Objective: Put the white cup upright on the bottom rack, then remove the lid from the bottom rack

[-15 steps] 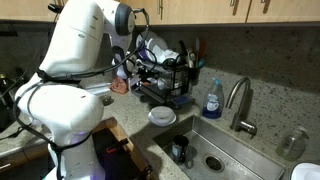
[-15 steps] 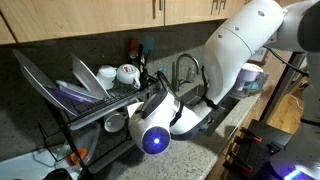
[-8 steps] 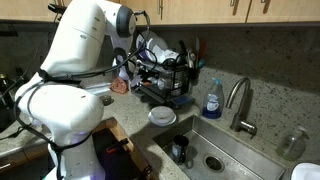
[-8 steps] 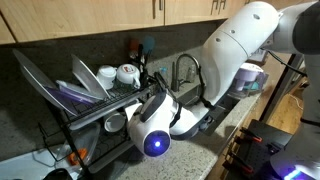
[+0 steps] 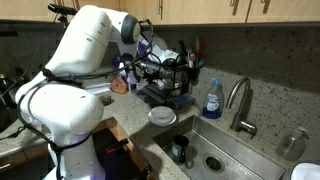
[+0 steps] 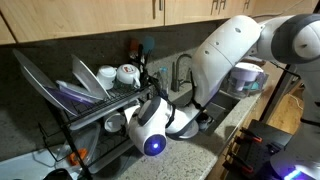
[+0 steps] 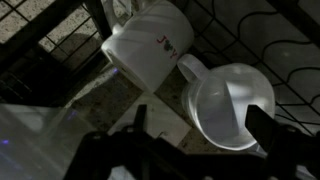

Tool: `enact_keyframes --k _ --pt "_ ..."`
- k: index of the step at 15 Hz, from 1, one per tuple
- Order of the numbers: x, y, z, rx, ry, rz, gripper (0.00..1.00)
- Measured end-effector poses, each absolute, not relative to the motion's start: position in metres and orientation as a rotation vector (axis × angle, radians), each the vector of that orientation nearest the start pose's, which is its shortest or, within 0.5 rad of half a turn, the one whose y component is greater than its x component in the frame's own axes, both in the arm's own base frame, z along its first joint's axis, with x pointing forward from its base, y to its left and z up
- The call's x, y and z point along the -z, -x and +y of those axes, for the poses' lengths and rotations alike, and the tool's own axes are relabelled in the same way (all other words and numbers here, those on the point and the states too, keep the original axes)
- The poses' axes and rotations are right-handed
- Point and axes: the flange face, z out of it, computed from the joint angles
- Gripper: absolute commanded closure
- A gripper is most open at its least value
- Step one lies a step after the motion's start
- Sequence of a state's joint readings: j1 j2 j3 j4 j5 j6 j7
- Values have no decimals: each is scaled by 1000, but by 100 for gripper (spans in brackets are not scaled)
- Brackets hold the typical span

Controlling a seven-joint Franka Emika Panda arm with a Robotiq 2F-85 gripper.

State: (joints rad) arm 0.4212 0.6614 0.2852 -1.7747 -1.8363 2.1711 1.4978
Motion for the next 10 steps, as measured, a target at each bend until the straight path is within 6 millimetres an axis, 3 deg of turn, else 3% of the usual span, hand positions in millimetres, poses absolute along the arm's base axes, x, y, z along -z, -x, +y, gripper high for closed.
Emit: enact_keyframes --k 5,10 --pt "-187 -567 383 -1280 -2185 503 0" --pt "-178 -590 392 -1310 -2187 469 0"
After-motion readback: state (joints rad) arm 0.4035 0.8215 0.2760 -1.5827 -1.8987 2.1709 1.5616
